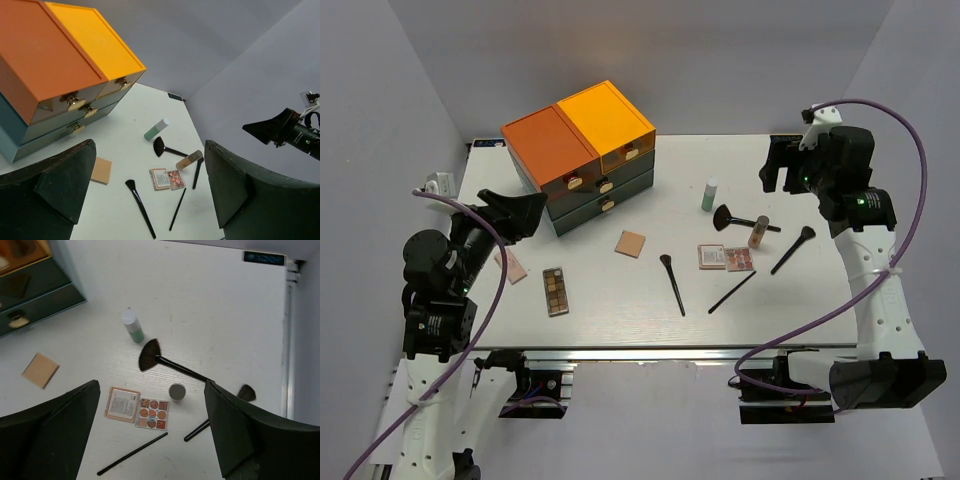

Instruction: Organize the makeup

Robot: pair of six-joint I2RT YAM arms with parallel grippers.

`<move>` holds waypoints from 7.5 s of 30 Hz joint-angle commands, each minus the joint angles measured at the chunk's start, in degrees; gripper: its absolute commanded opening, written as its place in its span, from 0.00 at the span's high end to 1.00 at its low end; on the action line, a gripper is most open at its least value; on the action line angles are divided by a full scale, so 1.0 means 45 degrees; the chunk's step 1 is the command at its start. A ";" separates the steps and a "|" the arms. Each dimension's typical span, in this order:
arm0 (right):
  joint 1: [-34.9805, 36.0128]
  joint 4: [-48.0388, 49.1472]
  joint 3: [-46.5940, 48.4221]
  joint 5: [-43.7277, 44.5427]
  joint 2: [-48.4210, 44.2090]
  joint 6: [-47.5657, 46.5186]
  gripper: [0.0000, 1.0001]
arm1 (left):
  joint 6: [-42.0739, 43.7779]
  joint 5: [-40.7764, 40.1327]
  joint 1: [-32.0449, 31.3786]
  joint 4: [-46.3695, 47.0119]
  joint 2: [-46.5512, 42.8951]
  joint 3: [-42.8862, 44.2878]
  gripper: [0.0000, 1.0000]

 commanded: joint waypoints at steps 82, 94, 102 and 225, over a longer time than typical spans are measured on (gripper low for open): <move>0.2542 0.8531 -0.3323 -0.6734 0.2374 0.5163 0.32 | -1.0130 -1.1910 -0.3969 0.8587 1.0308 -0.3032 0.47; 0.2366 0.8648 -0.3792 -0.6832 0.2120 0.5066 0.32 | -1.0149 -1.0504 -0.4358 1.0893 0.9549 -0.4710 0.93; 0.2366 0.8590 -0.4065 -0.6793 0.2042 0.4793 0.32 | -1.0422 -1.0795 -0.6174 1.0330 0.7615 -0.6018 0.95; 0.7192 0.8512 0.6246 -0.7498 0.8490 0.2647 0.30 | 0.0515 -0.6657 -0.7933 0.0794 0.3177 0.1030 0.04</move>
